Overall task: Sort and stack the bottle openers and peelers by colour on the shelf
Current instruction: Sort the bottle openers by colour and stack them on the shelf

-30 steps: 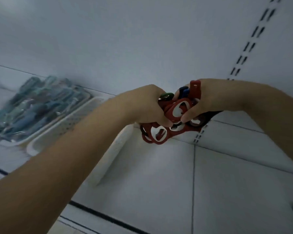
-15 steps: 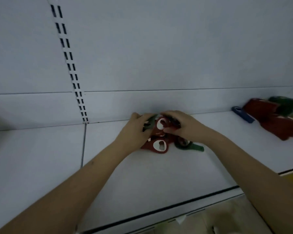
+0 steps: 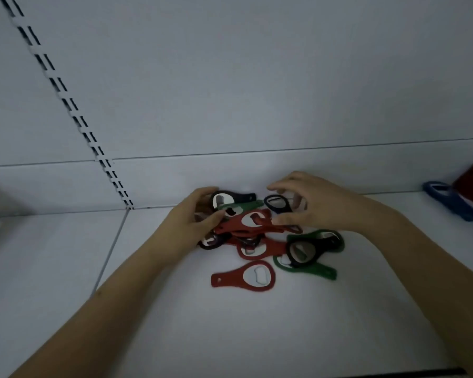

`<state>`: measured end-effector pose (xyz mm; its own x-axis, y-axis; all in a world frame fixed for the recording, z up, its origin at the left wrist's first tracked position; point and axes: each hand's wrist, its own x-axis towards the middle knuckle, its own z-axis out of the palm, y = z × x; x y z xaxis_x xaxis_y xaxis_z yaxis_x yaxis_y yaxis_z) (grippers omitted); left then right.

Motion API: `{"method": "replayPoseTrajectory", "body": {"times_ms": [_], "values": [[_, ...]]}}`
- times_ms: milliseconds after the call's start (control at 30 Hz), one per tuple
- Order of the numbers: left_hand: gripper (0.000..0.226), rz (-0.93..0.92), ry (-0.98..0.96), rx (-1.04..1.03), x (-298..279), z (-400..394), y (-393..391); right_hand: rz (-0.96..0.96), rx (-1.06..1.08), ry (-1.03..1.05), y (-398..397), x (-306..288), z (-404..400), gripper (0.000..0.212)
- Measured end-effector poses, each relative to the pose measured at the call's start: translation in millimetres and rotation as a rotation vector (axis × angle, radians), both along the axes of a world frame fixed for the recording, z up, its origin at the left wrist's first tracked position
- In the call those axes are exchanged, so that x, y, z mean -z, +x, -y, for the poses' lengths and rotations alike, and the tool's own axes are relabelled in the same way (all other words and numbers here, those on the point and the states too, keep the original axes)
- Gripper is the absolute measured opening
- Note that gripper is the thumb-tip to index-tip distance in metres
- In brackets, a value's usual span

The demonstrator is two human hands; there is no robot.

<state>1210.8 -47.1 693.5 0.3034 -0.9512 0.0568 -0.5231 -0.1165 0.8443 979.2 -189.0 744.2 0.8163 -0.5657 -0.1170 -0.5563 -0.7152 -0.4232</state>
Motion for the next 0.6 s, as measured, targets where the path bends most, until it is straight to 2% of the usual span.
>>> {"method": "replayPoseTrajectory", "body": {"times_ms": [100, 167, 267, 400, 467, 600], "values": [[0.053, 0.107, 0.061, 0.075, -4, -1, 4, 0.135, -0.027, -0.036, 6, 16, 11, 0.051], [0.051, 0.158, 0.098, 0.085, -8, -3, 3, 0.225, -0.084, -0.097, 16, 31, 10, 0.035], [0.037, 0.169, 0.146, 0.111, -15, 0, 2, 0.263, -0.197, -0.193, 32, 54, 3, 0.032], [0.033, 0.054, 0.223, 0.200, -21, 1, 6, 0.254, -0.137, -0.141, 32, 56, 3, 0.033], [0.028, -0.005, 0.206, 0.238, -17, -5, 5, 0.229, -0.123, -0.134, 31, 55, 4, 0.028], [0.019, 0.019, 0.118, 0.185, -10, -13, 4, 0.178, -0.103, -0.062, 31, 48, 4, 0.015]]}}
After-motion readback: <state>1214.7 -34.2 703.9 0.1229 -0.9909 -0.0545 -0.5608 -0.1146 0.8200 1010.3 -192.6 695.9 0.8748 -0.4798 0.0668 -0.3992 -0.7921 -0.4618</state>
